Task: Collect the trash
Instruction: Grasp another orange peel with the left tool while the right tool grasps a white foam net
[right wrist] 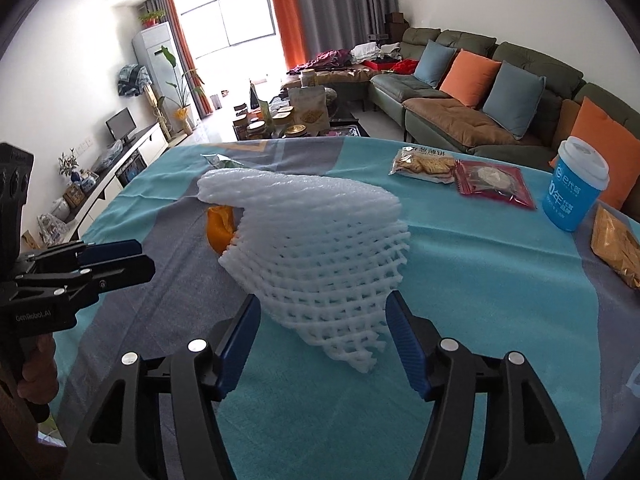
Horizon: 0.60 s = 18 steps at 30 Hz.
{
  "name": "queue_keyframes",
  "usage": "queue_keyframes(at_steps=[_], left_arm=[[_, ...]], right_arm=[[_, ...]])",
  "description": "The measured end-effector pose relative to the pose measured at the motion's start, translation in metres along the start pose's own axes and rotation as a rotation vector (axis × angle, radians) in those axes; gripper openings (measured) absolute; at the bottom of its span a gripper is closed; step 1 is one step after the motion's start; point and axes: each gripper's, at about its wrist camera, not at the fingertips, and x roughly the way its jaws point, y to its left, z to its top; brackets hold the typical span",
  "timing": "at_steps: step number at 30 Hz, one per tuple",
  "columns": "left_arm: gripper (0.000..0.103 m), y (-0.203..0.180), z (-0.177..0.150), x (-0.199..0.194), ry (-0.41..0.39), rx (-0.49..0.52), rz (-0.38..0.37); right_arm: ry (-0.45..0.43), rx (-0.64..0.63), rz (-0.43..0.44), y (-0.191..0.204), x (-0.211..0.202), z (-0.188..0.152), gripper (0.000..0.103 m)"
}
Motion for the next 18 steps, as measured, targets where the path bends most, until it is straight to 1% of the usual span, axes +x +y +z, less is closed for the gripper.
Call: queue_keyframes(at_steps=[2,3,4,5,7,8,10,11,14,18], left_arm=[[0.051,0.000,0.004,0.006,0.009,-0.005,0.000],[0.051,-0.001,0.005,0.007,0.013,-0.008,-0.003],[0.051,-0.002,0.006,0.010,0.017,-0.009,-0.003],[0.051,-0.002,0.008,0.013,0.021,-0.011,-0.001],[0.050,-0.003,0.012,0.019,0.031,-0.012,-0.003],[0.049,-0.003,0.014,0.022,0.037,-0.016,-0.006],[0.048,-0.004,0.018,0.028,0.049,-0.022,-0.013],[0.047,-0.005,0.020,0.032,0.056,-0.026,-0.018],[0.047,-0.003,0.026,0.040,0.074,-0.043,-0.036],[0.047,-0.007,0.035,0.052,0.096,-0.058,-0.049]], right_arm=[[0.013,-0.018,-0.007,0.002,0.004,-0.001,0.063],[0.017,-0.025,-0.014,0.003,0.004,-0.002,0.061],[0.019,-0.032,-0.018,0.004,0.003,-0.004,0.056],[0.019,-0.035,-0.022,0.005,0.002,-0.006,0.053],[0.019,-0.039,-0.021,0.003,-0.001,-0.007,0.039],[0.018,-0.041,-0.020,0.001,-0.002,-0.008,0.036],[0.018,-0.036,0.001,-0.004,-0.004,-0.010,0.023],[0.018,-0.036,0.000,-0.006,-0.005,-0.011,0.021],[0.011,-0.017,0.035,-0.012,-0.011,-0.013,0.010],[-0.003,-0.014,0.053,-0.013,-0.021,-0.017,0.008]])
